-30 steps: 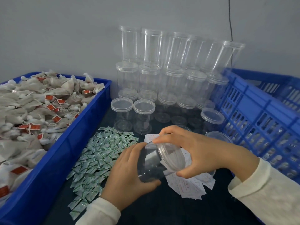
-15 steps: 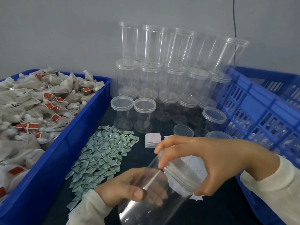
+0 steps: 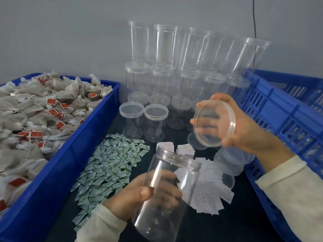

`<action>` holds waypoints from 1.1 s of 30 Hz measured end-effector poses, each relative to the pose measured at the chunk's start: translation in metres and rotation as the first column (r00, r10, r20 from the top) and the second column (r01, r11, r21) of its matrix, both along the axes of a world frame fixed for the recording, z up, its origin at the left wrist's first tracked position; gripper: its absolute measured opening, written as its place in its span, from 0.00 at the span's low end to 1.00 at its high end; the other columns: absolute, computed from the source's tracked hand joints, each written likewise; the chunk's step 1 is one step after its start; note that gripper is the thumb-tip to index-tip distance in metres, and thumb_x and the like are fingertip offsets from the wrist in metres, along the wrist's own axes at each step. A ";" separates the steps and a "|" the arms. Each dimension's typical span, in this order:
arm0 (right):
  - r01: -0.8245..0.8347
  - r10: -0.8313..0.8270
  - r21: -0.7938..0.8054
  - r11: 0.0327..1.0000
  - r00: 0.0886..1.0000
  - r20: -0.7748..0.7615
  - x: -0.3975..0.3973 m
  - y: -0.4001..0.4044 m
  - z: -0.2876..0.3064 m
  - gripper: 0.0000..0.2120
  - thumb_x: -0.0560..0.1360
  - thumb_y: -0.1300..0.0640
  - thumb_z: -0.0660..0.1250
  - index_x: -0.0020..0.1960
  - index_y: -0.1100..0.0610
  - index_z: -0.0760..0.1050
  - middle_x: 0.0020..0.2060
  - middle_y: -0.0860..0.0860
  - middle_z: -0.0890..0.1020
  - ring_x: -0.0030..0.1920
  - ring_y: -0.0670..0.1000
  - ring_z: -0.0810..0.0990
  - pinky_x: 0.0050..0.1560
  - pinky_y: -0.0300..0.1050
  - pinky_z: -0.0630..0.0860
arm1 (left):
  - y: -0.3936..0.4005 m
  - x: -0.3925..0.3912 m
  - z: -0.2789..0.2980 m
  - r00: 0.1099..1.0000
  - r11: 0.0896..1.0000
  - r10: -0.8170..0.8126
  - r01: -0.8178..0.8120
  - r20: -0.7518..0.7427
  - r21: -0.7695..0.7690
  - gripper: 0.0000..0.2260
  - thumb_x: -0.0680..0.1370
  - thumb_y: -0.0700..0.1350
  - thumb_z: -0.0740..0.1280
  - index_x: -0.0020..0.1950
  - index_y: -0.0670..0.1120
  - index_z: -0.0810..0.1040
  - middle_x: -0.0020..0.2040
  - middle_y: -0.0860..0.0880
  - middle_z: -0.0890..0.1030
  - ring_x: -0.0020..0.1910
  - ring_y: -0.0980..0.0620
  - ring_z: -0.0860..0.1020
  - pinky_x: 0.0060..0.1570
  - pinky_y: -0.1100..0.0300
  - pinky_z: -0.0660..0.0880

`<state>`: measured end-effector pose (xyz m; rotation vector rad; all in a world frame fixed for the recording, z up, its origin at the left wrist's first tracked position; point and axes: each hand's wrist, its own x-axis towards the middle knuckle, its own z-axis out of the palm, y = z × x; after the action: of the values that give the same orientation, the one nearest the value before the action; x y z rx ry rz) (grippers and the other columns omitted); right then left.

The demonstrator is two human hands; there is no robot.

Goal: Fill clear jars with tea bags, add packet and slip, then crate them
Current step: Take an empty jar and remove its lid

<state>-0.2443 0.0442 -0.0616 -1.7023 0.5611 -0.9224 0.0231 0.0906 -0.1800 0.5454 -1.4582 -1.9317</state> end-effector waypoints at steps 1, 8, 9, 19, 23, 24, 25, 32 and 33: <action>0.101 -0.102 0.016 0.995 0.993 0.062 -0.005 -0.006 -0.003 0.39 0.56 0.59 0.82 0.61 0.44 0.67 0.63 0.53 0.72 0.62 0.63 0.77 0.57 0.55 0.78 | -0.002 -0.001 -0.001 0.998 0.998 0.064 -0.064 -0.009 -0.024 0.47 0.58 0.62 0.80 0.65 0.36 0.66 0.51 0.39 0.83 0.48 0.42 0.82 0.52 0.50 0.78; 0.844 -0.844 0.032 0.535 0.536 -0.018 -0.002 -0.042 -0.049 0.24 0.69 0.52 0.76 0.50 0.46 0.61 0.53 0.47 0.74 0.49 0.40 0.78 0.49 0.35 0.76 | -0.006 -0.009 -0.009 0.863 0.856 0.504 -0.497 0.017 -0.143 0.49 0.52 0.67 0.79 0.65 0.45 0.68 0.57 0.43 0.81 0.56 0.46 0.81 0.51 0.61 0.77; 0.876 -0.873 -0.024 0.483 0.479 -0.090 0.000 -0.046 -0.059 0.25 0.67 0.47 0.77 0.50 0.46 0.61 0.51 0.44 0.74 0.47 0.40 0.77 0.44 0.33 0.73 | -0.006 -0.009 -0.011 0.854 0.846 0.521 -0.513 0.019 -0.147 0.49 0.52 0.67 0.79 0.65 0.46 0.69 0.56 0.45 0.82 0.56 0.47 0.81 0.51 0.62 0.77; 0.778 -0.691 -0.480 0.405 -0.084 -0.718 0.004 -0.093 -0.126 0.36 0.65 0.27 0.66 0.53 0.58 0.76 0.55 0.56 0.79 0.56 0.59 0.73 0.45 0.47 0.67 | 0.000 0.001 -0.028 0.827 0.828 0.554 -0.536 0.094 -0.164 0.48 0.54 0.68 0.78 0.66 0.47 0.68 0.59 0.52 0.81 0.58 0.49 0.80 0.51 0.63 0.77; 0.760 -0.612 -0.478 0.439 -0.136 -0.779 0.008 -0.100 -0.127 0.40 0.69 0.31 0.66 0.67 0.62 0.70 0.63 0.59 0.73 0.62 0.60 0.69 0.54 0.50 0.71 | 0.003 0.005 -0.034 0.828 0.838 0.543 -0.524 0.138 -0.153 0.48 0.53 0.69 0.78 0.66 0.49 0.68 0.60 0.55 0.80 0.59 0.50 0.80 0.52 0.62 0.77; 0.773 -0.583 -0.448 0.448 -0.127 -0.803 0.011 -0.101 -0.126 0.40 0.70 0.33 0.66 0.68 0.62 0.68 0.64 0.59 0.72 0.63 0.60 0.69 0.55 0.50 0.71 | 0.003 0.005 -0.035 0.827 0.838 0.543 -0.522 0.146 -0.158 0.48 0.53 0.70 0.77 0.66 0.49 0.67 0.60 0.55 0.80 0.59 0.50 0.80 0.52 0.62 0.77; 0.788 -0.547 -0.415 0.455 -0.120 -0.829 0.013 -0.102 -0.126 0.39 0.70 0.34 0.66 0.69 0.61 0.68 0.65 0.59 0.72 0.64 0.60 0.69 0.56 0.50 0.71 | 0.004 0.005 -0.035 0.827 0.839 0.541 -0.520 0.151 -0.160 0.48 0.53 0.70 0.77 0.66 0.49 0.67 0.60 0.55 0.80 0.59 0.51 0.79 0.52 0.63 0.77; 0.770 -0.407 -0.390 0.505 -0.186 -0.894 0.022 -0.104 -0.119 0.34 0.74 0.36 0.61 0.70 0.58 0.69 0.66 0.58 0.72 0.64 0.59 0.72 0.58 0.51 0.74 | 0.006 0.007 -0.034 0.831 0.843 0.535 -0.514 0.154 -0.155 0.49 0.52 0.70 0.77 0.67 0.51 0.67 0.60 0.57 0.80 0.59 0.53 0.79 0.52 0.66 0.76; 0.753 -0.398 -0.406 0.518 -0.208 -0.894 0.022 -0.102 -0.116 0.35 0.75 0.35 0.60 0.72 0.58 0.67 0.68 0.58 0.69 0.65 0.60 0.71 0.58 0.52 0.73 | 0.006 0.007 -0.034 0.830 0.842 0.537 -0.516 0.150 -0.154 0.48 0.53 0.70 0.77 0.67 0.51 0.67 0.60 0.57 0.80 0.59 0.53 0.79 0.52 0.66 0.76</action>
<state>-0.2220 -0.0579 -0.1781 -1.4481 2.5553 -0.0343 0.0304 0.0963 -0.2140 0.9881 -1.3311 -1.3830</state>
